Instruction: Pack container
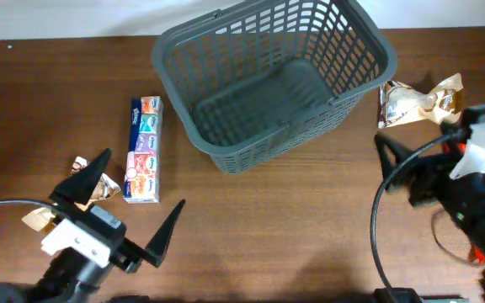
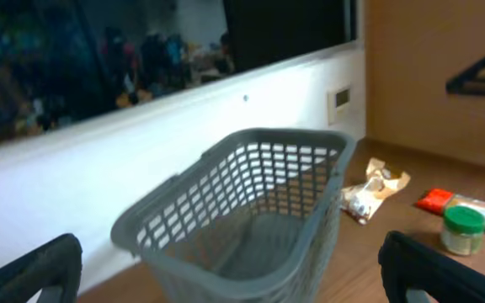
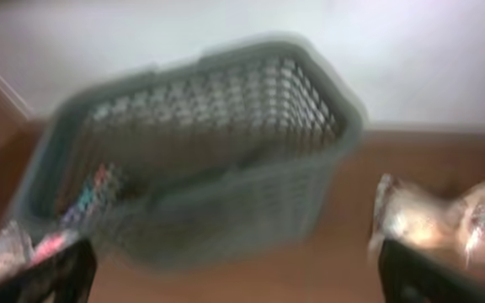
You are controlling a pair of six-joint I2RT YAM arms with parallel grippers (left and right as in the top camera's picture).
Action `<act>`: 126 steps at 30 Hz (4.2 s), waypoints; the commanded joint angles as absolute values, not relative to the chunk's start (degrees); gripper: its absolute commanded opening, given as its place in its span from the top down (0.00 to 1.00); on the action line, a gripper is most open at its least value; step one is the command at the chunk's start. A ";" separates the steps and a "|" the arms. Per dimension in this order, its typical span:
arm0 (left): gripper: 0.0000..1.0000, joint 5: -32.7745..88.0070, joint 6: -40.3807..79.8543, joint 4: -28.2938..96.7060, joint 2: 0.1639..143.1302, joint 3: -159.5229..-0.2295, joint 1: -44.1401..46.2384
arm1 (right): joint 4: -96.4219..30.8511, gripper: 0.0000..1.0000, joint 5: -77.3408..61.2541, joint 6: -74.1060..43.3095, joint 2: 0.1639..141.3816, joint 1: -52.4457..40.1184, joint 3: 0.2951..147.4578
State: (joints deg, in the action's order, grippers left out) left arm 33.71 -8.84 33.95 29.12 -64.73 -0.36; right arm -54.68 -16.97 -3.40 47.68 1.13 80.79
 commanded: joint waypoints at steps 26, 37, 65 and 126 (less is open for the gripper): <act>0.01 33.36 -14.48 85.58 70.50 -114.91 16.60 | -85.71 0.01 -20.49 -6.42 78.87 0.75 138.43; 0.01 3.18 2.13 86.76 73.54 -114.89 55.29 | -85.14 0.01 -23.38 -6.26 86.78 0.75 138.43; 0.98 23.44 4.54 89.23 82.48 -114.58 58.37 | -77.58 0.96 -21.87 -3.84 106.06 -2.13 138.41; 0.98 -8.36 28.86 84.51 101.69 -114.41 52.10 | -85.25 0.96 -3.77 -5.80 118.78 -3.75 137.80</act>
State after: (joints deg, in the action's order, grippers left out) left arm -7.57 28.18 84.99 100.95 -114.02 52.16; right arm -85.14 -4.51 -5.93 118.15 -3.27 137.93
